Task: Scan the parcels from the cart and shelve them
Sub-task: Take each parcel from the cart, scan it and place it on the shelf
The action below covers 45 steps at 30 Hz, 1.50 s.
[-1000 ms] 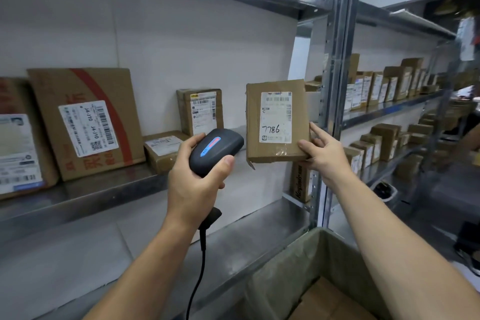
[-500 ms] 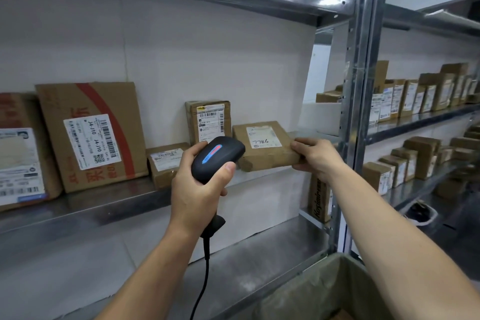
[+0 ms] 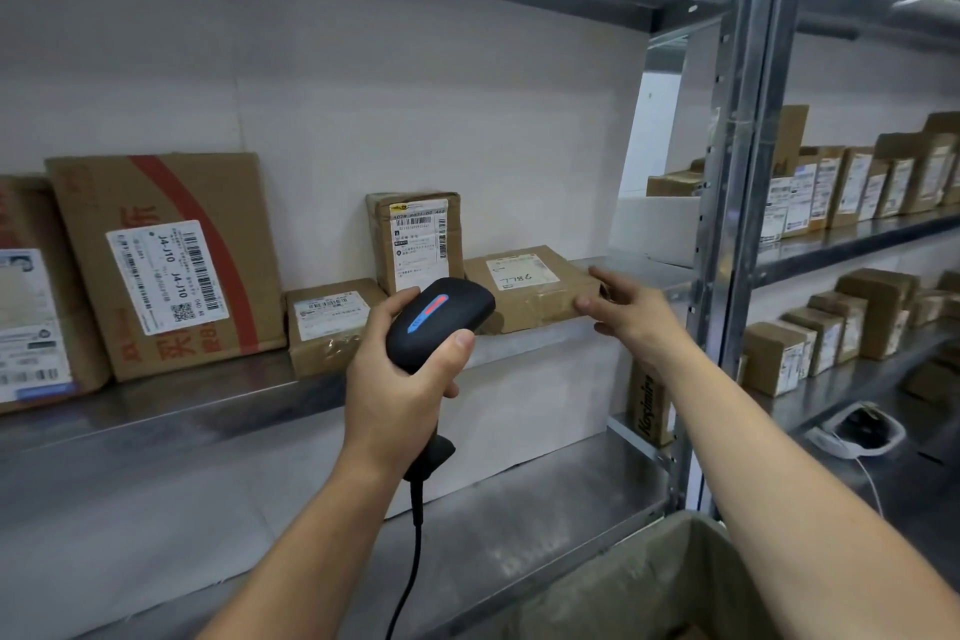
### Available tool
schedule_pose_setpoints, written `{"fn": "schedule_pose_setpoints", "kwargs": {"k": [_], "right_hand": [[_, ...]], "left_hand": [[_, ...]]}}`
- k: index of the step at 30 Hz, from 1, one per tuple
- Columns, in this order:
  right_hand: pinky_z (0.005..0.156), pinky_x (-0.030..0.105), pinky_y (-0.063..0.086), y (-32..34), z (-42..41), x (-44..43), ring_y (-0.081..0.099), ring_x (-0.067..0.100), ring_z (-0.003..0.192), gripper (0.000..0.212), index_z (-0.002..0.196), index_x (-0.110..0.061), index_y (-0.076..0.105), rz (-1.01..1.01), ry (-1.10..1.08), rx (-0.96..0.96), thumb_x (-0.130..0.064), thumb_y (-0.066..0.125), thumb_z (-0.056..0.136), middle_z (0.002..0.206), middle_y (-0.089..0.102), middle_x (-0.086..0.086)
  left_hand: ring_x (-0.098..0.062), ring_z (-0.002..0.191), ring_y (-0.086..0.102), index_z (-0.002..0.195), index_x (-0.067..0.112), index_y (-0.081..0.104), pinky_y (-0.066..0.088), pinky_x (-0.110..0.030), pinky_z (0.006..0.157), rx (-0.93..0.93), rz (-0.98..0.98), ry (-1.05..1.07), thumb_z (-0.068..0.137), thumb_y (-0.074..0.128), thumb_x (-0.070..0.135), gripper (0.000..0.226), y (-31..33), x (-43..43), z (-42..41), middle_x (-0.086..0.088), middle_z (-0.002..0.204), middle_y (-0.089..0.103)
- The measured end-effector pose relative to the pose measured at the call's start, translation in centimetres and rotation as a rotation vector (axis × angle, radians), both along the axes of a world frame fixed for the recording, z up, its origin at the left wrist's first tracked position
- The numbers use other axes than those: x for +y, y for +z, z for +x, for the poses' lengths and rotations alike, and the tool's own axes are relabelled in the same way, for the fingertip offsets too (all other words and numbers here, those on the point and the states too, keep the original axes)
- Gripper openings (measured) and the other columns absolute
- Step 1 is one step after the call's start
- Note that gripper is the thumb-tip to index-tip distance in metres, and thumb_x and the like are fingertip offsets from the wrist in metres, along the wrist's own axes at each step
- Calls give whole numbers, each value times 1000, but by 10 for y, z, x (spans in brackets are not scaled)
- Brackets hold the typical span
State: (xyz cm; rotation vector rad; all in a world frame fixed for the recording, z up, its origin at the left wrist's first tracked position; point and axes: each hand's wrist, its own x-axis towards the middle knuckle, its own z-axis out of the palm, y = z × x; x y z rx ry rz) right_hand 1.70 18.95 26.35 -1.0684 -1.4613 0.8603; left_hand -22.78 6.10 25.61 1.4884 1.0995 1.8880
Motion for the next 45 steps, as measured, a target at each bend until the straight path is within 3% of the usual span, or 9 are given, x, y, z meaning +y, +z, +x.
{"fn": "schedule_pose_setpoints", "kwargs": {"k": [5,9,16,19,24,29,34,39,45], "right_hand": [[98,23,35,0,-1,9,48,5,122,63,149,-19,47,65,-40,-115,-24,73,91,130,57,-5],[99,28,36,-4,0,24,50,18,134,63,150,-25,47,72,-105,-296,-38,70,92,143,57,4],[108,35,35,-4,9,38,44,24,139,62,154,-24,38,46,-106,-464,-41,59,99,151,49,6],[110,36,34,-5,9,39,43,25,140,63,156,-23,33,48,-115,-459,-40,57,100,153,46,6],[111,39,34,-8,4,33,41,26,141,63,157,-25,31,73,-164,-417,-38,57,101,156,43,6],[115,40,30,-15,1,11,35,23,146,61,157,-27,31,116,-216,-300,-39,55,102,159,38,2],[116,43,35,-41,6,-22,40,21,142,62,155,-24,36,148,-324,-273,-41,58,99,156,42,0],[106,26,36,-80,17,-65,47,16,136,54,149,-18,46,97,-488,-234,-31,61,99,149,51,1],[115,40,38,-133,27,-129,44,17,139,52,148,-19,47,-40,-616,-253,-35,59,100,150,49,1]], "left_hand": [[-22,59,64,117,36,60,53,-27,57,6,-4,3,73,77,31,48,-1,6,1,-12,95,72],[-22,57,64,119,36,60,53,-27,58,13,-13,19,73,78,33,50,-2,9,0,-10,96,72],[-22,57,64,117,39,60,53,-28,57,26,-12,25,69,79,41,52,-2,13,-1,-9,95,72],[-23,58,64,117,39,60,53,-28,57,25,-7,25,65,77,48,56,-3,13,-1,-9,95,72],[-23,59,65,122,33,59,53,-27,57,21,-15,19,70,80,39,56,-6,13,-2,-11,98,72],[-21,66,65,119,38,60,53,-25,57,26,-14,-24,73,78,34,50,-12,8,2,-10,102,70],[-22,71,68,126,30,60,54,-25,59,46,-32,-123,68,79,44,63,-23,4,7,-8,105,70],[-19,71,69,118,40,59,53,-21,57,92,-94,-243,70,81,40,53,-43,-5,16,3,106,71],[-18,67,68,123,34,58,52,-20,57,128,-175,-358,72,79,36,55,-75,-18,21,2,105,71]]}}
